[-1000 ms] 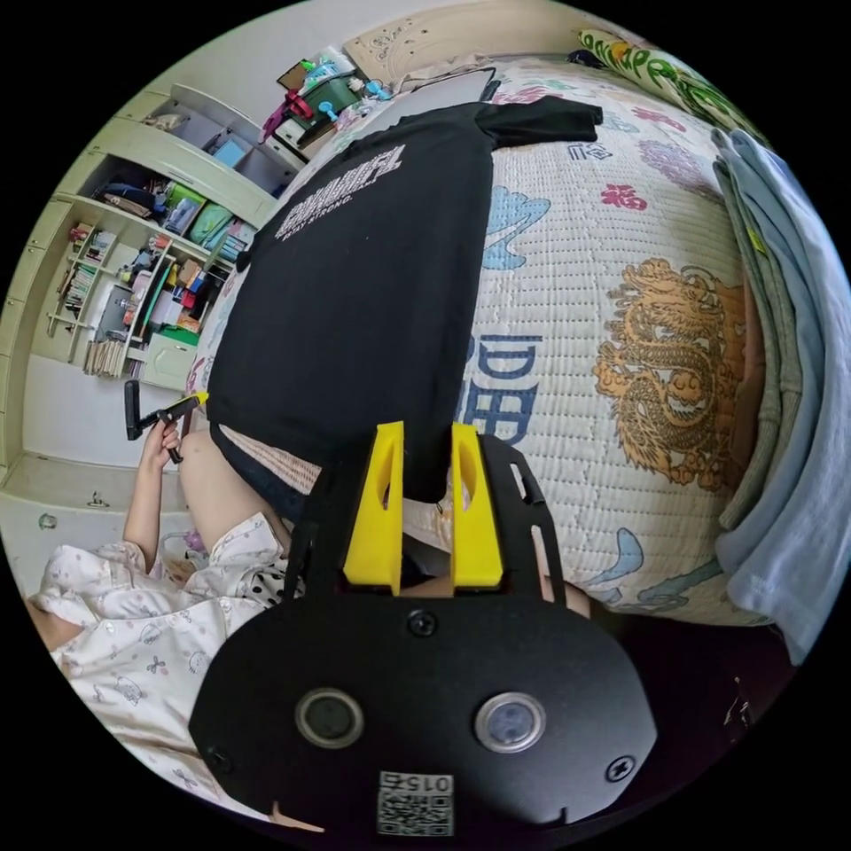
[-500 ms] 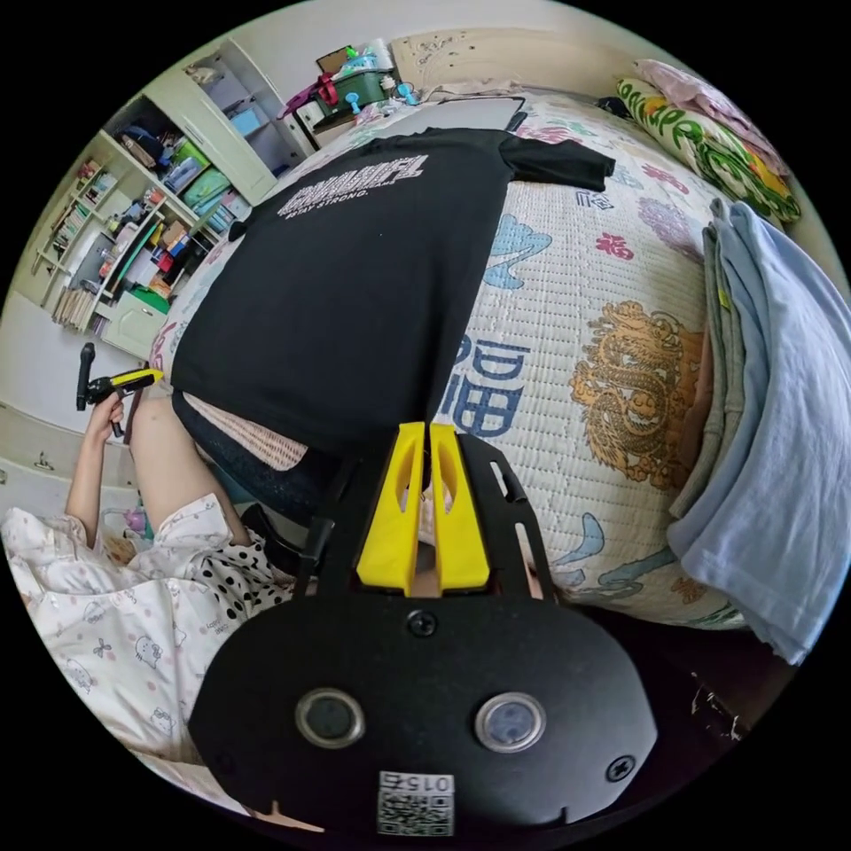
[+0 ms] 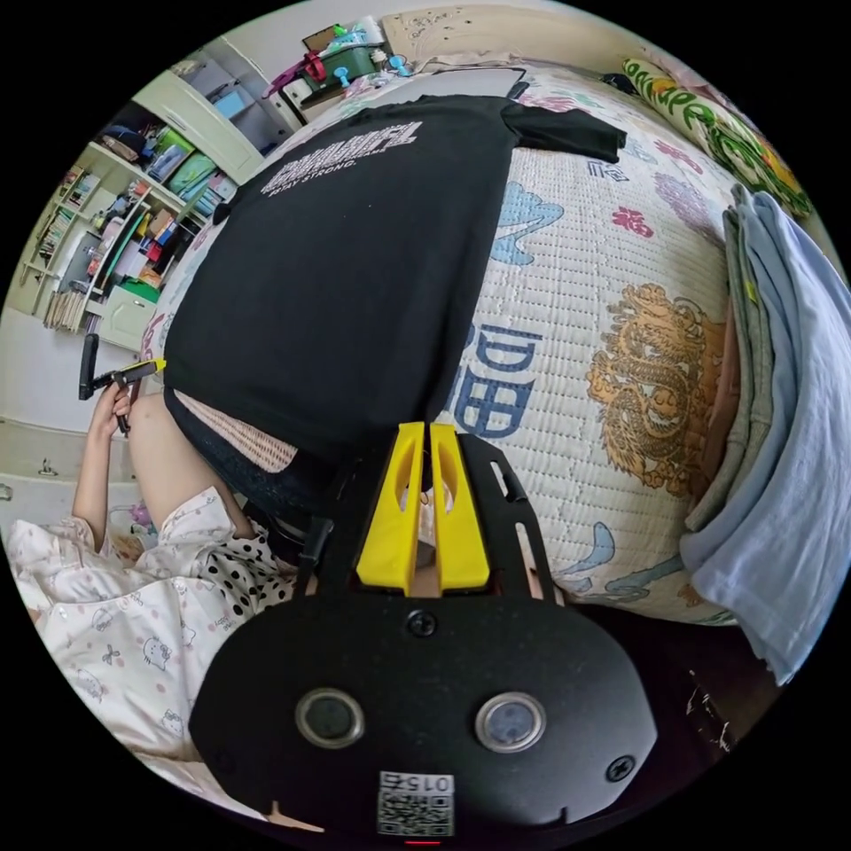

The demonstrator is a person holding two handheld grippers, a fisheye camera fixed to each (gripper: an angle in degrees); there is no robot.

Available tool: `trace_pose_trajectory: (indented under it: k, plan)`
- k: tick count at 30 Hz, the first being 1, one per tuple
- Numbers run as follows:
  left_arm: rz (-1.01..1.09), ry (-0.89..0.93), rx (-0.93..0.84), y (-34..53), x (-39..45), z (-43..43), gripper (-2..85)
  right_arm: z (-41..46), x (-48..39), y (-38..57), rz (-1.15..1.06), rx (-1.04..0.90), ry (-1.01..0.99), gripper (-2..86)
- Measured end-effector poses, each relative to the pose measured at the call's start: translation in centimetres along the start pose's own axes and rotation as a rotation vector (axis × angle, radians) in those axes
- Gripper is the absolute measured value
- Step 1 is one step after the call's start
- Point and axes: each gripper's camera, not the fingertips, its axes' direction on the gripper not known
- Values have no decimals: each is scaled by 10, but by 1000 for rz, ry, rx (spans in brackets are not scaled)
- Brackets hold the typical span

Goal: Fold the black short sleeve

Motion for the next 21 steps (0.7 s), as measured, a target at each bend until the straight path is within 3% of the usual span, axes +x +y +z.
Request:
trace_pose_trajectory:
  k: [8,16,21]
  plan:
    - [45,-90,64,-8,31,-29,-2,39,66,21,3,20,-37,1]
    - [56,-225,-118,-84,73,21,-1,133,73,26,-127,-54,233,2]
    - [130,-376,-129,-105,117,33,0,179,103,35,-152,-67,267,1]
